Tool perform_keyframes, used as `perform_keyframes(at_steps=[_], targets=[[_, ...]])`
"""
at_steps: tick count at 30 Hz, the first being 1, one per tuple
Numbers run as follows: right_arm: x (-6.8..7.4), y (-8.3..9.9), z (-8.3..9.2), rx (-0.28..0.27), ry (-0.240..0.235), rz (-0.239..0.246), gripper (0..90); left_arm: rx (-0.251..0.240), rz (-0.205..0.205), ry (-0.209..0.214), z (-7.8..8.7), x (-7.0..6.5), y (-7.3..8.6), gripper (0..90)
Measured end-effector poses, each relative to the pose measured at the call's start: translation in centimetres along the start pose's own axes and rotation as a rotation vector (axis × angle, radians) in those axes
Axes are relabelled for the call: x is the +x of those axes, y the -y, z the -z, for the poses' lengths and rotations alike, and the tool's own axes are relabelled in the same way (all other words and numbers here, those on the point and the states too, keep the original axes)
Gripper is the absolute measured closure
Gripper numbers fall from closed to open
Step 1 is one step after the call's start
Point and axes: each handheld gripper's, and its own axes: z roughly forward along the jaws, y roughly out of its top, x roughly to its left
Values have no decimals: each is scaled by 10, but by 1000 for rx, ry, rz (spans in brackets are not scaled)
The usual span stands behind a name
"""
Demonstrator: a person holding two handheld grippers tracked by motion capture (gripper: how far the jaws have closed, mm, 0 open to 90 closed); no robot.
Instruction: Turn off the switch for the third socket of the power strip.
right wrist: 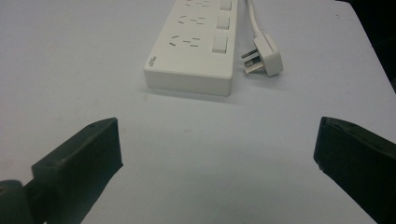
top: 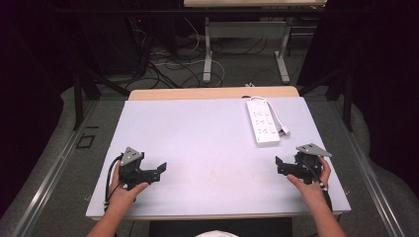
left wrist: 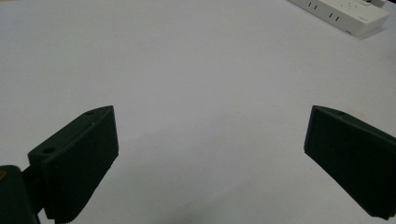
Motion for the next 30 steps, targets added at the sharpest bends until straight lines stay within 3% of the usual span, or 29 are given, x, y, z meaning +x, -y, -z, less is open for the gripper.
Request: perform_keyframes(at_steps=[4,9,10,15,30], targets=[[2,-1,0,-2,3,17,36,1,3,-4,0,0,0,29],[6,-6,3,22,-18,51,63,-1,13,-10,0,1,0,32],[7,-9,3,46,-20,56,96,-1,13,-11,0,1,0,32],[10,-20,0,84,-27,60,147,-1,13,-11,0,2,0,33],[5,-50,-7,163,-69,53,152,1,20,-19,-1,2,1,39]])
